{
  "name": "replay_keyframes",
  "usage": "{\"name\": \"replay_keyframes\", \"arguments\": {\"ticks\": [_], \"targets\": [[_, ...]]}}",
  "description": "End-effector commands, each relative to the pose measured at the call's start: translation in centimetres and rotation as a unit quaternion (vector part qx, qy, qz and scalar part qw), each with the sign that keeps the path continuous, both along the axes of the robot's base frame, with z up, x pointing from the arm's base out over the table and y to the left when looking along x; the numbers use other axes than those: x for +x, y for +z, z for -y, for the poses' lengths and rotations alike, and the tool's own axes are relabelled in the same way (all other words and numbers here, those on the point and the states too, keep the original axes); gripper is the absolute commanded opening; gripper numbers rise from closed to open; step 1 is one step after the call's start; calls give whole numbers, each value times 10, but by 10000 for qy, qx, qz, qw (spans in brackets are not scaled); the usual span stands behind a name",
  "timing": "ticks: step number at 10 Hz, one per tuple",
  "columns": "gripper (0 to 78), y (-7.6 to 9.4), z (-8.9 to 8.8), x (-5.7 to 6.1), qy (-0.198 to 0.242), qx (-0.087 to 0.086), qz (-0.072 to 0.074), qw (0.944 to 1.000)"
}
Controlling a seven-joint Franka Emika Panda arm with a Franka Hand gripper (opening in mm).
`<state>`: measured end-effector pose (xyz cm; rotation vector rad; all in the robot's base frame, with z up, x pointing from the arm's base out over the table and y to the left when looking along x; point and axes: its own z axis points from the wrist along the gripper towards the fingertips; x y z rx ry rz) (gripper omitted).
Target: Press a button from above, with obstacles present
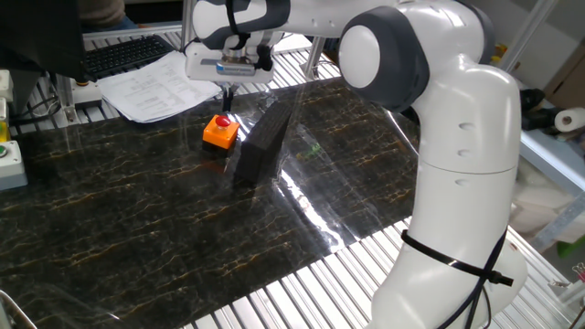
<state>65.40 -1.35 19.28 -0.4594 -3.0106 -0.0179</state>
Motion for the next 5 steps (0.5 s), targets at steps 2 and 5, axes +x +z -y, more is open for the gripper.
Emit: {"name": "replay_keyframes", "arguments": {"ticks": [2,5], "targets": [[0,2,0,1,97,-45,374,9992],[0,2,0,1,559,-34,322,9979]]}}
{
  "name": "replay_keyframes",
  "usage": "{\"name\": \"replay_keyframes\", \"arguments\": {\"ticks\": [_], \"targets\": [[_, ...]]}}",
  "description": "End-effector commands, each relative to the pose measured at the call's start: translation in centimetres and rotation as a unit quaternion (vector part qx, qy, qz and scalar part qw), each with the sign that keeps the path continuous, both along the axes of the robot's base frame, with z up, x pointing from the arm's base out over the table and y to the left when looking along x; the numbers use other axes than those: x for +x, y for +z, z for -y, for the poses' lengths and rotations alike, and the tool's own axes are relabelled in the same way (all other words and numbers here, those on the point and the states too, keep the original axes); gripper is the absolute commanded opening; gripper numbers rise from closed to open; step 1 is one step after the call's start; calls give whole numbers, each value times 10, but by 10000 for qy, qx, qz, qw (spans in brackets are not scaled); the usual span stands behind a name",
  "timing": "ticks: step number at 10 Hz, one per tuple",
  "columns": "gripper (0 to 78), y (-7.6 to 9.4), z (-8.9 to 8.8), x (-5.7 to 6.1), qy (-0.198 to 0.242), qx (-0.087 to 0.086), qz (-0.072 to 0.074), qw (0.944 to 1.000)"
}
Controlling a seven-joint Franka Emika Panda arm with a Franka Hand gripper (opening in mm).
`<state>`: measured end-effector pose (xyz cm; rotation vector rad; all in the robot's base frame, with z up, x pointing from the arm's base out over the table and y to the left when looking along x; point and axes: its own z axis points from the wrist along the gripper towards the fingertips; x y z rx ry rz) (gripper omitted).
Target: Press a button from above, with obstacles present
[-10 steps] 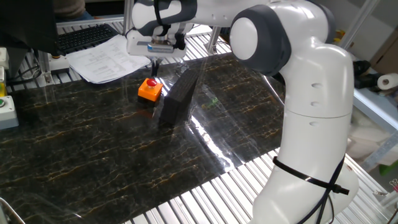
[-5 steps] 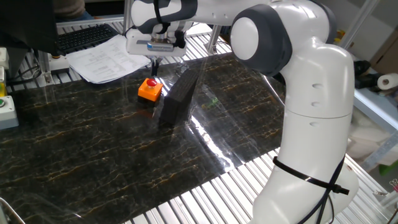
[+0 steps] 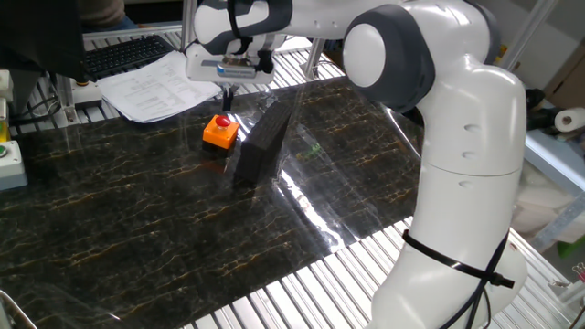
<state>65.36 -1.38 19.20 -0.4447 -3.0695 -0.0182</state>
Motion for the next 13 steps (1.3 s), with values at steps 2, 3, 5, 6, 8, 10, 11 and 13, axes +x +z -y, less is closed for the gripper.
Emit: {"name": "replay_keyframes", "arguments": {"ticks": [2,3,5,6,8,10,11,13], "targets": [[0,4,-1,0,522,-9,-98,9986],[0,15,-4,-5,509,-18,-154,9986],[0,31,-5,-12,560,-18,-251,9981],[0,44,-4,-22,649,-6,-325,9974],[0,51,-4,-36,715,4,-312,9970],[0,67,-9,-57,992,27,-319,9946],[0,70,-12,-60,1023,29,-326,9942],[0,78,-19,-70,1053,14,-328,9939]]}}
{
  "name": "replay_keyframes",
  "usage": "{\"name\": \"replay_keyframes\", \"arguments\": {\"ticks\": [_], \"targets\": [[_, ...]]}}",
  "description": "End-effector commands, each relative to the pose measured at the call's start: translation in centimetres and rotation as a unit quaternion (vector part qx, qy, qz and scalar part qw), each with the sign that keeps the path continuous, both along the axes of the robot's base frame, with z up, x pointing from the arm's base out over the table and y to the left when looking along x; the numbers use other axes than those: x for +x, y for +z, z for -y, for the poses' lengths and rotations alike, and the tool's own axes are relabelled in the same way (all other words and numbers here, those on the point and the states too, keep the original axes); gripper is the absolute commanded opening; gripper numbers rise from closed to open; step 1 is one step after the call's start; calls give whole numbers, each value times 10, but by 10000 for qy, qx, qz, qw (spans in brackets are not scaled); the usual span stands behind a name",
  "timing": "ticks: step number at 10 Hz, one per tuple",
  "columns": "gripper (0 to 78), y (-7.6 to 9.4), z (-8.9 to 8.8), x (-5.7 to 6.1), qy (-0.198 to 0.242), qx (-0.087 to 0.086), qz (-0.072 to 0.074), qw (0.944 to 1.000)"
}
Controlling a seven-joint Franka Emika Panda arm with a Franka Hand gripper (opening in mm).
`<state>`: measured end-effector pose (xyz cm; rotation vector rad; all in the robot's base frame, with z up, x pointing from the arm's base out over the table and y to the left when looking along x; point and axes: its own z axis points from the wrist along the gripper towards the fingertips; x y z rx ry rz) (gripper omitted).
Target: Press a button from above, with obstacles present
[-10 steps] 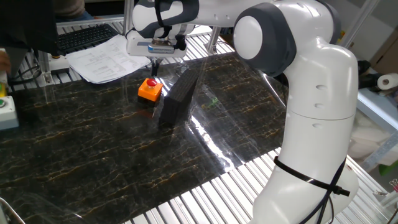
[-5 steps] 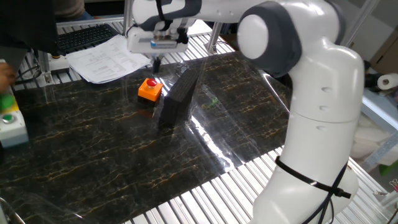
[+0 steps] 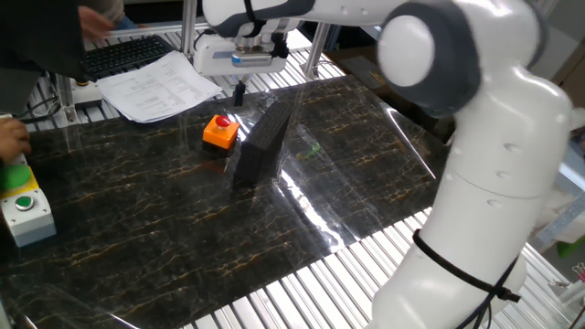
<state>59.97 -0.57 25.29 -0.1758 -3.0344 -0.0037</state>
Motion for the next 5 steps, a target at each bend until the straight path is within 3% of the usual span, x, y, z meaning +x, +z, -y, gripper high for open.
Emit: {"name": "replay_keyframes", "arguments": {"ticks": [1,5], "targets": [[0,19,-12,-19,260,12,-20,9997],[0,20,-11,-19,303,24,-18,9995]]}}
